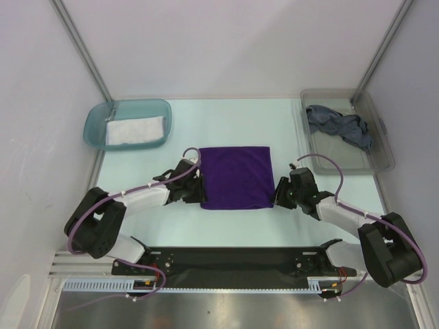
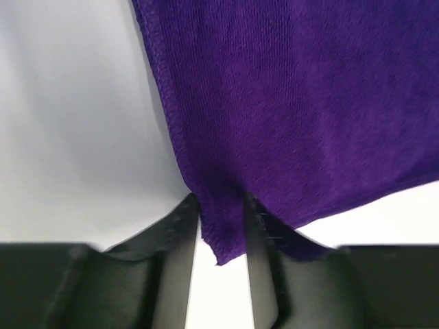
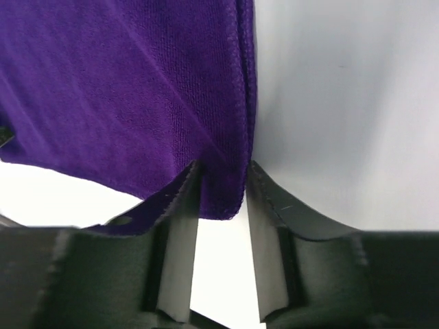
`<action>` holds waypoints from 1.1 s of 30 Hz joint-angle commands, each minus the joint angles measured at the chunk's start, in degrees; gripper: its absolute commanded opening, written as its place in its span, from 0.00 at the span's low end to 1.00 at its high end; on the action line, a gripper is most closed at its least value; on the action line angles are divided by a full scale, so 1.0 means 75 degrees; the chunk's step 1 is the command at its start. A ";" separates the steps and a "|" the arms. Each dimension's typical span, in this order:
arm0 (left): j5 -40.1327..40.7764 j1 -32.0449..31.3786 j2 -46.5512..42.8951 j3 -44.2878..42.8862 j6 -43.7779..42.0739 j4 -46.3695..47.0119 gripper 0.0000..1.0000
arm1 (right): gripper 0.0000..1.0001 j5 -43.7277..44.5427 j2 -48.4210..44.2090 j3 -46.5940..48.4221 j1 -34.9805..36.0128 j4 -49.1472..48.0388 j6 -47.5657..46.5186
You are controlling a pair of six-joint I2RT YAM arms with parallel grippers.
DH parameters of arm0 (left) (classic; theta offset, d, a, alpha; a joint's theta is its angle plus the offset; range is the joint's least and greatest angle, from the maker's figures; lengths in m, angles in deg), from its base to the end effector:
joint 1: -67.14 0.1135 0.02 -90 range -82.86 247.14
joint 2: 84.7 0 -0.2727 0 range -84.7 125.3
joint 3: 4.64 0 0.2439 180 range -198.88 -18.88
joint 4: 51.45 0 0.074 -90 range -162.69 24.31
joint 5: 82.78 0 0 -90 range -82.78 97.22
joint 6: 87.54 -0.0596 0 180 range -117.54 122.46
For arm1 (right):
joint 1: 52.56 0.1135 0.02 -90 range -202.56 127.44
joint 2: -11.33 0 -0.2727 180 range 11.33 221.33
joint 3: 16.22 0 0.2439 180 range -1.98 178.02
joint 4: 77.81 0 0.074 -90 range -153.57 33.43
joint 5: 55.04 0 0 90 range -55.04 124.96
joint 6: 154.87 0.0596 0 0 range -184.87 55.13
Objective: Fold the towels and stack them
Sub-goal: Fold the towel
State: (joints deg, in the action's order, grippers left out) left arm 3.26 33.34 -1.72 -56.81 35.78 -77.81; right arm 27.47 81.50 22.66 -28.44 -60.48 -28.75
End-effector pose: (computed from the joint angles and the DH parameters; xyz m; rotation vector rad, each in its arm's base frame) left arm 0.2208 -0.1528 0.1471 0.0382 2.6555 -0.5090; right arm 0.2012 0.0986 0.1435 0.2007 2.5030 0.6179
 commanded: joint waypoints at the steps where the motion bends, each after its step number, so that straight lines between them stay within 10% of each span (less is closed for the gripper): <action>1: -0.0022 -0.0063 0.0362 0.0312 0.0175 0.0022 0.33 | 0.34 -0.0162 0.0007 -0.0321 -0.0063 -0.0260 0.0293; 5: 0.0211 -0.0052 0.0502 0.0078 0.0104 -0.0386 0.02 | 0.20 0.0105 -0.0250 -0.0158 -0.0192 0.0439 0.0072; 10: 0.0505 -0.0063 0.0222 -0.0157 0.0010 -0.0961 0.00 | 0.18 0.0739 -0.0520 0.0592 -0.0228 0.1719 -0.0538; 17: 0.0423 -0.0098 0.0209 0.0065 0.0127 -0.0997 0.00 | 0.40 0.0577 -0.0485 0.0781 0.0042 0.2143 -0.0445; 21: 0.0506 -0.0110 0.0128 0.0171 0.0244 -0.1044 0.01 | 0.33 0.0390 -0.0555 0.0839 0.0042 0.1897 -0.0480; 29: 0.1231 -0.0110 -0.0025 -0.0765 0.0163 -0.1992 0.48 | 0.27 -0.0478 -0.0379 0.0617 0.0077 0.1216 -0.0328; 33: 0.1443 -0.0040 0.0092 -0.1749 -0.0223 -0.2532 0.48 | 0.38 -0.0186 -0.0625 0.0990 -0.0063 0.2047 -0.0456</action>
State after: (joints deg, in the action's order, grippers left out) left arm 10.71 32.79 -1.22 -63.78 36.90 -92.23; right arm 26.03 78.53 27.40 -28.35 -48.04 -31.70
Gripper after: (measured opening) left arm 0.483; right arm 0.360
